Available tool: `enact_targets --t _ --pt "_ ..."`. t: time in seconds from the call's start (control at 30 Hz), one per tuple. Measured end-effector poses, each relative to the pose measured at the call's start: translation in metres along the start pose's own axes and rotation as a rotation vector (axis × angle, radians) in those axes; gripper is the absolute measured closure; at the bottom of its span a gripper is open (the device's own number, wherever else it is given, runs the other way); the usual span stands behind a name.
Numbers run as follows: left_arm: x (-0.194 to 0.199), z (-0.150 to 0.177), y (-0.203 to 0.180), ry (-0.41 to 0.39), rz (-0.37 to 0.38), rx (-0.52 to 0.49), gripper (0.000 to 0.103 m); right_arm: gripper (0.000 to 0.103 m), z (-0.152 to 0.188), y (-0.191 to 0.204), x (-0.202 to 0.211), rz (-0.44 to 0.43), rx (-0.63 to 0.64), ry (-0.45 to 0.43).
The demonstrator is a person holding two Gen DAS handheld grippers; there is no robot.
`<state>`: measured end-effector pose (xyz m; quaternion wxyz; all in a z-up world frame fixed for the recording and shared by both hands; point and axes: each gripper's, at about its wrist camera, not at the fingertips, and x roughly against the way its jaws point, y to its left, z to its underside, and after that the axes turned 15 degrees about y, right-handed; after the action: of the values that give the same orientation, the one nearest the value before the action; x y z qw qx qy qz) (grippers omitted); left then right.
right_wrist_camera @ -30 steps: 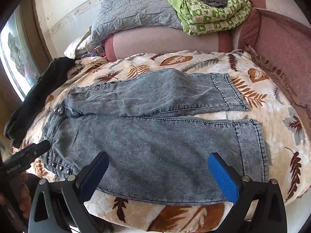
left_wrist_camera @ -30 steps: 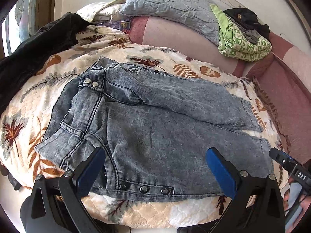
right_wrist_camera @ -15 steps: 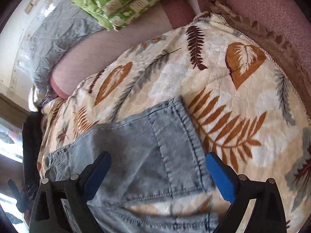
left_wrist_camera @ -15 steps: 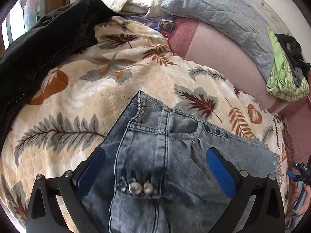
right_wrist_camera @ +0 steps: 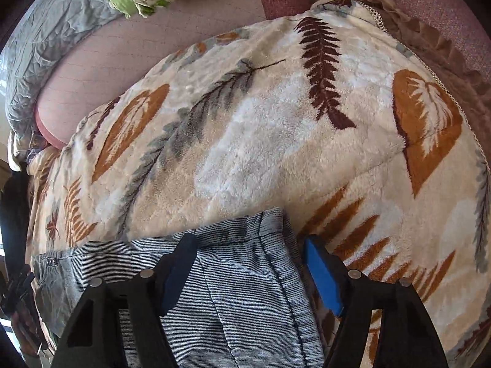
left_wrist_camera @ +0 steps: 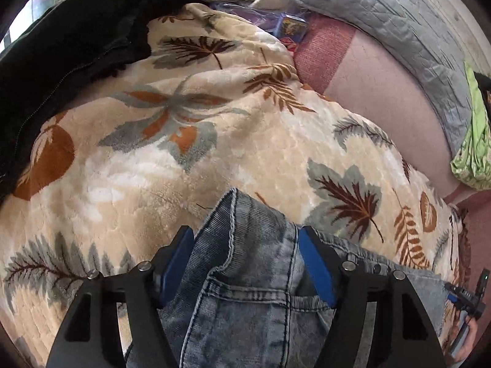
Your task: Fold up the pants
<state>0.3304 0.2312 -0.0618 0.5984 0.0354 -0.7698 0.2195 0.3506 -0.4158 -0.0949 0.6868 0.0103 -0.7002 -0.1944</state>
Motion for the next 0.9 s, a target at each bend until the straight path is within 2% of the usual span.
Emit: enact_targets --t 0.07,0.13,0.2,0.23,0.27,0.3,0.33,0.37,0.4,0.5,0.57,0.6,0.63,0.67,0.7,0.77,0.83,0.9 --pt "-0.008 -0.006 0.000 0.034 0.021 -0.003 0.034 0.028 0.001 0.000 0.000 0.000 0.004 -0.004" --pt "-0.015 -0.008 -0.005 0.047 0.006 -0.023 0.044 0.028 0.002 0.001 0.002 -0.004 0.009 -0.006" --pt "-0.022 -0.010 -0.010 0.056 0.002 -0.027 0.051 0.029 0.001 0.001 0.003 -0.004 0.016 -0.005" --pt "-0.026 -0.011 -0.013 0.061 -0.012 -0.029 0.064 0.031 -0.002 0.004 0.002 0.000 0.017 -0.007" --pt "-0.031 -0.013 -0.017 0.068 -0.045 -0.043 0.086 0.039 -0.002 0.005 0.002 0.010 0.022 -0.007" --pt "-0.035 -0.014 -0.022 0.066 -0.105 -0.061 0.097 0.054 -0.003 0.007 0.002 0.036 0.031 -0.009" --pt "-0.037 -0.015 -0.026 0.056 -0.158 -0.079 0.100 0.064 -0.003 0.008 0.005 0.071 0.042 -0.012" --pt "-0.038 -0.016 -0.029 0.046 -0.178 -0.096 0.100 0.078 -0.004 0.011 0.008 0.094 0.053 -0.020" --pt "-0.036 -0.017 -0.031 0.029 -0.195 -0.109 0.100 0.088 -0.004 0.013 0.014 0.108 0.062 -0.043" --pt "-0.019 -0.022 -0.038 -0.076 -0.222 -0.140 0.100 0.088 -0.003 0.022 0.044 0.149 0.086 -0.175" --pt "-0.015 -0.024 -0.043 -0.117 -0.218 -0.159 0.100 0.087 -0.003 0.018 0.053 0.128 0.040 -0.236" --pt "-0.020 -0.024 -0.046 -0.106 -0.245 -0.169 0.099 0.081 -0.005 0.016 0.048 0.147 0.021 -0.228" --pt "-0.029 -0.024 -0.047 -0.075 -0.284 -0.175 0.099 0.075 -0.009 0.015 0.035 0.164 0.017 -0.178" --pt "-0.036 -0.023 -0.047 -0.041 -0.319 -0.177 0.096 0.051 -0.012 0.011 0.020 0.168 0.008 -0.092" --pt "-0.040 -0.022 -0.045 -0.019 -0.342 -0.174 0.090 0.043 -0.009 0.003 0.012 0.156 -0.016 -0.061" --pt "-0.031 -0.013 -0.039 -0.055 -0.345 -0.167 0.066 0.041 0.006 -0.014 0.021 0.073 -0.057 -0.105" --pt "-0.007 0.001 -0.034 -0.136 -0.369 -0.158 0.053 0.034 0.026 -0.034 0.037 0.000 -0.128 -0.141" --pt "0.021 0.018 -0.030 -0.212 -0.348 -0.174 0.048 0.030 0.046 -0.049 0.044 -0.043 -0.154 -0.115"
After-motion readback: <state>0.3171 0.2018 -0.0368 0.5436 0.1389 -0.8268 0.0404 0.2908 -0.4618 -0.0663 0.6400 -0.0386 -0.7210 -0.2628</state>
